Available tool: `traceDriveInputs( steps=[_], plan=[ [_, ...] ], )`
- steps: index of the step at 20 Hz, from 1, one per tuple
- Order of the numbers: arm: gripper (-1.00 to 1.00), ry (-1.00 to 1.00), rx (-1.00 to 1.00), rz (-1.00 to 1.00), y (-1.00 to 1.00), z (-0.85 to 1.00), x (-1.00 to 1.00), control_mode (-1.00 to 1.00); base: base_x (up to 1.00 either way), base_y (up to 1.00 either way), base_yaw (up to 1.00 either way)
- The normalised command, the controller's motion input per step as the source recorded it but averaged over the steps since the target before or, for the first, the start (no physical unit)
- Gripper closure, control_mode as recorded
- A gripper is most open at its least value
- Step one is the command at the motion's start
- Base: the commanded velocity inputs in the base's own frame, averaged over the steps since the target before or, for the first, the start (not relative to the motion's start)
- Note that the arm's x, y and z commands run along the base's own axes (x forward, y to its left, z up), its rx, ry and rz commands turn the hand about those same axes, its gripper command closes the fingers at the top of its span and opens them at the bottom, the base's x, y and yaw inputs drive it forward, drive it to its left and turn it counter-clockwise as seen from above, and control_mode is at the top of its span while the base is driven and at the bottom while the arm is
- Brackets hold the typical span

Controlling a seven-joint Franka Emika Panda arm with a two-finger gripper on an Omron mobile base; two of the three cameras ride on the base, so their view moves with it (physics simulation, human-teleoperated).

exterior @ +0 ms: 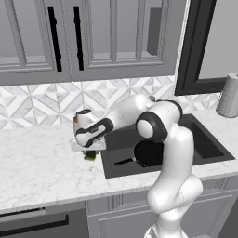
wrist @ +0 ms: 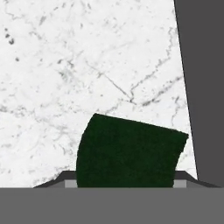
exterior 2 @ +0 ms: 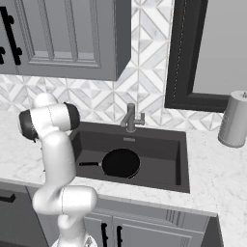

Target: Pick the pan and sponge and place them into the sink. Then turn on the water.

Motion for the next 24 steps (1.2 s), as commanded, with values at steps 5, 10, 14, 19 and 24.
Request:
traceDriveInputs(
  steps=[5, 10, 14, 19, 24],
  plan=[
    [1.0, -0.03, 0.0, -0.72, -0.2, 0.15, -0.3, -1.0, 0.0, 0.0, 0.0],
    [1.0, -0.05, 0.0, -0.61, -0.47, 0.39, -0.26, -1.0, 0.0, 0.0, 0.0],
    [1.0, -0.23, 0.0, -0.38, -0.78, 0.51, -0.44, -1.0, 0.0, 0.0, 0.0],
    [1.0, -0.22, 0.0, -0.32, -0.93, 0.45, -0.53, -1.0, 0.0, 0.0, 0.0],
    [1.0, 0.01, 0.08, -0.32, -1.0, 0.48, -0.34, -1.0, 0.0, 0.0, 0.0]
  ],
)
